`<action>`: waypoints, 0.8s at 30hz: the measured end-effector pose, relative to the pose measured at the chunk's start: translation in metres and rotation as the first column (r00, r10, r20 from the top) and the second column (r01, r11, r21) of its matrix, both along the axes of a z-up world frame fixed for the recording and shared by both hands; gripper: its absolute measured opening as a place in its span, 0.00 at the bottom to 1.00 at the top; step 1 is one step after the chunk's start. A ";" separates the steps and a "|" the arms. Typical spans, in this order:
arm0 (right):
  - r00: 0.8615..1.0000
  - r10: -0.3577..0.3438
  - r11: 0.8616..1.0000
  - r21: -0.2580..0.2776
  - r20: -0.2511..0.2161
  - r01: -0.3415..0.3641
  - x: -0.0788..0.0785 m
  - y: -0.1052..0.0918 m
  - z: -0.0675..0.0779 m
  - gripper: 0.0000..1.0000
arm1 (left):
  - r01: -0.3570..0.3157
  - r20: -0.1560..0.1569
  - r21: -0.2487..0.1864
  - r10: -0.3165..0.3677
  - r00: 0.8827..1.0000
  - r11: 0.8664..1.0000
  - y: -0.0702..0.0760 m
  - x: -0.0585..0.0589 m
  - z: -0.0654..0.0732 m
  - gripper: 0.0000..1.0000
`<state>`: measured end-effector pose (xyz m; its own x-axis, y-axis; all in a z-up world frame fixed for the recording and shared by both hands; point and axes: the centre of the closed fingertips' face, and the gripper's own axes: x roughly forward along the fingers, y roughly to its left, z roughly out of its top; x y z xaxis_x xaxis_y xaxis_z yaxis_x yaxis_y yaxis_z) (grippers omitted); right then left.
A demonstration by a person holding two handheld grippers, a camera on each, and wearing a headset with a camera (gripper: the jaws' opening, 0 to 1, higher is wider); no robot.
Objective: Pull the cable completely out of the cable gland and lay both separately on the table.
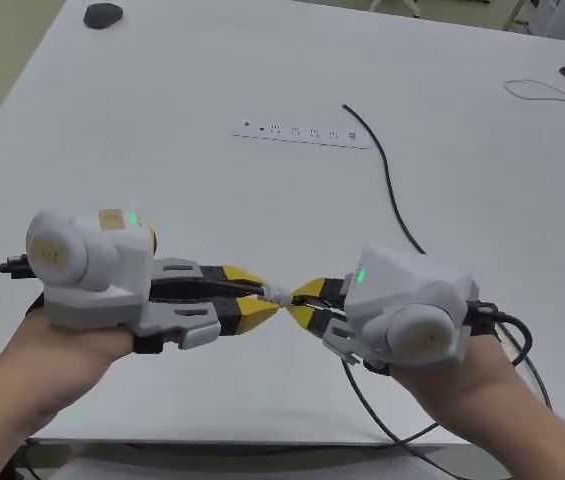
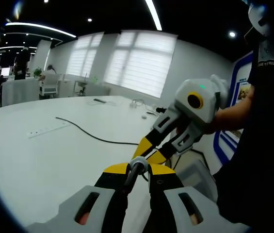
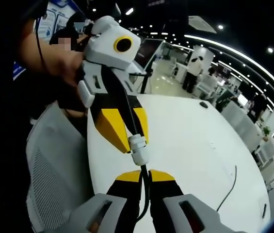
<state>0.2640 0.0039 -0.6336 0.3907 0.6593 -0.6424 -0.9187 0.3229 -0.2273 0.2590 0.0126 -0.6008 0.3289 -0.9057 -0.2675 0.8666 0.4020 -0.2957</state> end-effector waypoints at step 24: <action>0.962 -0.230 0.973 -0.016 -0.151 0.230 0.004 -0.063 -0.036 0.00 | -0.003 0.006 -0.001 0.003 1.000 1.000 0.001 0.004 0.001 0.15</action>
